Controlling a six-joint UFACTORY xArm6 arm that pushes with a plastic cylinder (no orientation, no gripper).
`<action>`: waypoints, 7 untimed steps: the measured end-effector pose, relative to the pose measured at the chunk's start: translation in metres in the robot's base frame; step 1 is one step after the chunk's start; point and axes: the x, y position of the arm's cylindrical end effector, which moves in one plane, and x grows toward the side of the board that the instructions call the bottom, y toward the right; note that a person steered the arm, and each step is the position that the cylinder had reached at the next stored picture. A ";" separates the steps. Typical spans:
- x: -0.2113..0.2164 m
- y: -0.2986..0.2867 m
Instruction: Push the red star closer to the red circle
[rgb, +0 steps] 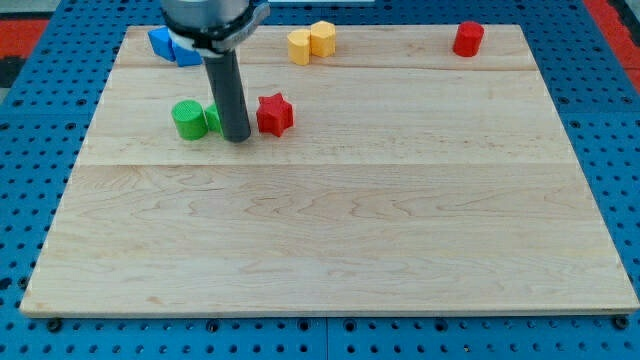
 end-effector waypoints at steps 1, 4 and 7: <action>-0.038 0.054; -0.055 0.093; -0.020 0.183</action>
